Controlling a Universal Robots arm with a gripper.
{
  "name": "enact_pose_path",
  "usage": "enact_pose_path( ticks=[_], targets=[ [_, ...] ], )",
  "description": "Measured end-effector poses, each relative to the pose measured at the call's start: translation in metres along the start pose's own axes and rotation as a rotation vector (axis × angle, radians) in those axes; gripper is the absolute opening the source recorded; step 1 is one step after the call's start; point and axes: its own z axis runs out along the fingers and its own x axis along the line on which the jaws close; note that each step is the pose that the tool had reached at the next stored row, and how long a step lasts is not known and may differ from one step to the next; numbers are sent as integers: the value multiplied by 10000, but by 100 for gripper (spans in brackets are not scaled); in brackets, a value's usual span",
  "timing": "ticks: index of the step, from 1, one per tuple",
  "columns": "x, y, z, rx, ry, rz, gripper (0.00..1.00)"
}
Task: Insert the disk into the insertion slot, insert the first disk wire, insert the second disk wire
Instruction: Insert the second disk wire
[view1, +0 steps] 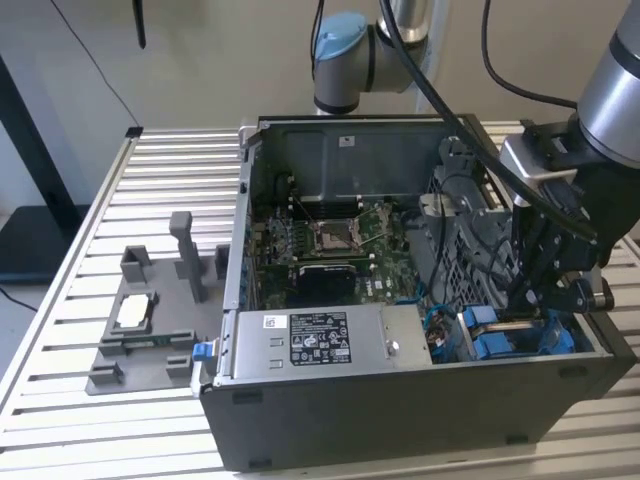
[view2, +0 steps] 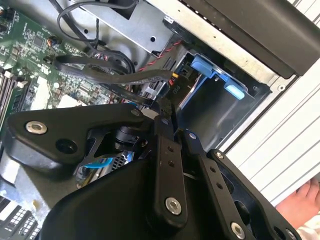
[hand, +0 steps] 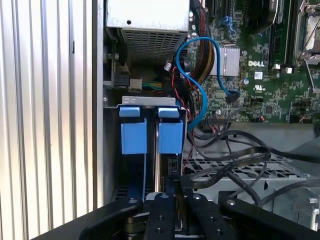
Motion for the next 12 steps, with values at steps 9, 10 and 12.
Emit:
enact_pose_path(
  ticks=[9, 10, 12],
  targets=[
    [2, -7, 26, 11, -3, 67, 16],
    [3, -7, 31, 13, -3, 85, 16],
    [4, -6, 43, 17, 1, 123, 16]
  ],
)
